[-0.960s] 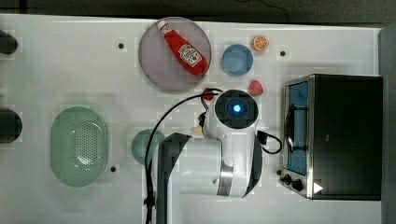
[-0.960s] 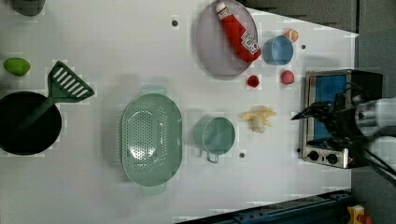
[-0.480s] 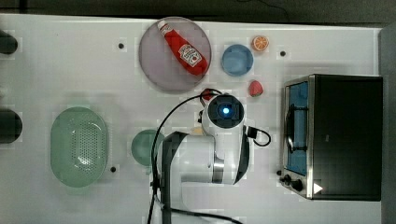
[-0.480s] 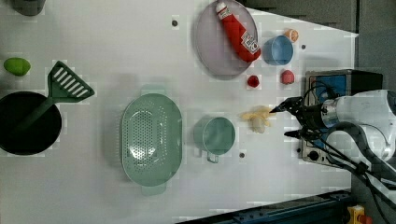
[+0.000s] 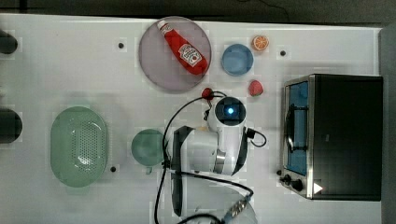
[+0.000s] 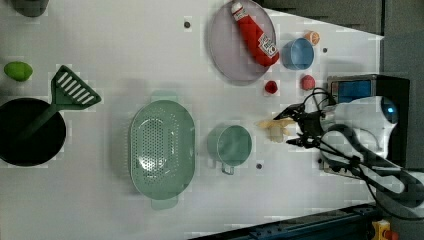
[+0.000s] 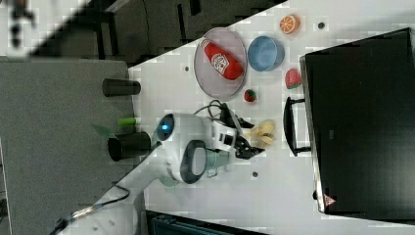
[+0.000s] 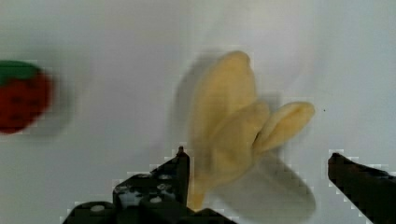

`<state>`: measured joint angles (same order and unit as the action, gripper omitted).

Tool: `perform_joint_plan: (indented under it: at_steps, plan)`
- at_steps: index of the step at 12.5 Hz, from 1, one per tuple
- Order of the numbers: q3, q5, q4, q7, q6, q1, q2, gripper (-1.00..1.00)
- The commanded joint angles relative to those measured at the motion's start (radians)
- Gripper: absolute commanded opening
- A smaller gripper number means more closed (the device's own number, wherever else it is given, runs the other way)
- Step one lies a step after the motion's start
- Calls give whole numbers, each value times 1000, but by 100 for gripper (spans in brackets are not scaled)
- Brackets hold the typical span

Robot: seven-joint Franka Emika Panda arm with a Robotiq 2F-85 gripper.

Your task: Pick Banana and place it in strainer.

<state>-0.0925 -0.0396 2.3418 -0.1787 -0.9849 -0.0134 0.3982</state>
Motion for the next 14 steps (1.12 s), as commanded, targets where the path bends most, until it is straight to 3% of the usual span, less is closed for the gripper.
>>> perform_joint_plan:
  at_steps: [1,2,7,8,11,14]
  plan:
    - [36,1,-3,-51,-92,3,24,100]
    - [37,1,0,-51,-119,3,30,92]
    - [42,0,12,-51,-139,2,24,-27]
    - [42,0,13,-51,-139,2,17,-36]
    - [41,0,23,-51,-132,0,-42,-36]
    - [25,0,8,-48,18,-1,-214,-36]
